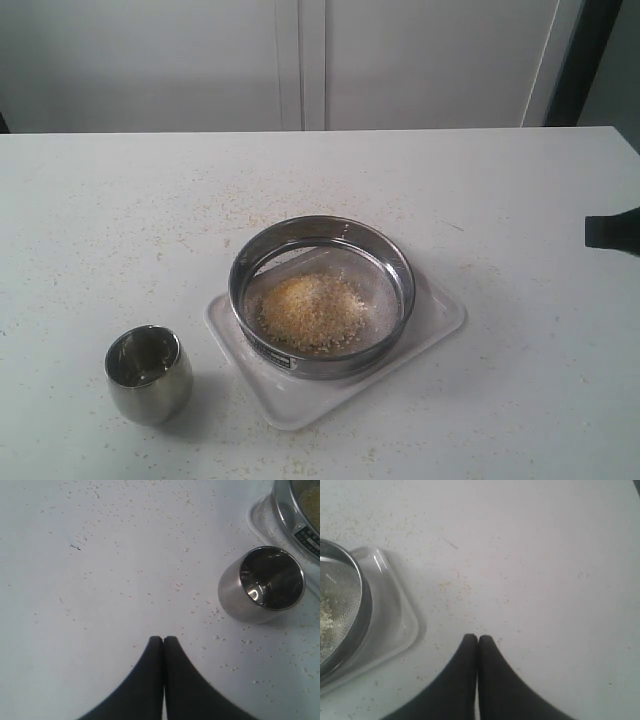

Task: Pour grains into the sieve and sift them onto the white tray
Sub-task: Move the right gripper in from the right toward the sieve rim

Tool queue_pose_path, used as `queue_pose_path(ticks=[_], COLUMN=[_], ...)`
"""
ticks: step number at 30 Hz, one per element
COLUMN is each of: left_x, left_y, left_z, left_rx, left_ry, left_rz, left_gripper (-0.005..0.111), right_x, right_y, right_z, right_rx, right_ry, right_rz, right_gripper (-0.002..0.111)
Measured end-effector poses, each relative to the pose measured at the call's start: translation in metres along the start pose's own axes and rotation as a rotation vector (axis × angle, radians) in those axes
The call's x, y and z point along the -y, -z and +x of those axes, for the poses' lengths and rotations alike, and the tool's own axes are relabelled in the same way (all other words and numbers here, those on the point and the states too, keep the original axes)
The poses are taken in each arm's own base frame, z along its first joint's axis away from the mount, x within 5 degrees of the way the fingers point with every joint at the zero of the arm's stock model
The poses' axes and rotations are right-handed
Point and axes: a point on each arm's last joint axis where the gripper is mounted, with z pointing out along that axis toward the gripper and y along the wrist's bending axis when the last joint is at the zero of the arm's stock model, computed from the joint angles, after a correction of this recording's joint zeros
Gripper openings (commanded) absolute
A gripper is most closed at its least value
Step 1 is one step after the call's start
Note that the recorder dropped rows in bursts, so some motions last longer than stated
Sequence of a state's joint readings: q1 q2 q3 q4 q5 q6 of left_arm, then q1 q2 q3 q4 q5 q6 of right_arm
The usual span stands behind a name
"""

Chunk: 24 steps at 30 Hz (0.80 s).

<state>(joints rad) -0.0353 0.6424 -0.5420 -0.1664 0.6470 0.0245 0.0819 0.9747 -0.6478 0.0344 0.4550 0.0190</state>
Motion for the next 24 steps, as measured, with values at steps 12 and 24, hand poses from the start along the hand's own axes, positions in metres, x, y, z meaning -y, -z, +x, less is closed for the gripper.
queue_pose_path(ticks=[12,24], left_x=[0.0,0.0], left_y=[0.0,0.0], left_z=[0.0,0.0], left_rx=[0.0,0.0], left_ry=[0.0,0.0], left_rz=[0.0,0.0], left_gripper=[0.0,0.0], right_x=[-0.013,-0.055], right_y=[-0.043,-0.085], right_z=[-0.031,-0.052], right_rx=[-0.234,-0.324], right_ry=[0.018,0.12], right_rz=[-0.127,-0.258], right_gripper=[0.0,0.0])
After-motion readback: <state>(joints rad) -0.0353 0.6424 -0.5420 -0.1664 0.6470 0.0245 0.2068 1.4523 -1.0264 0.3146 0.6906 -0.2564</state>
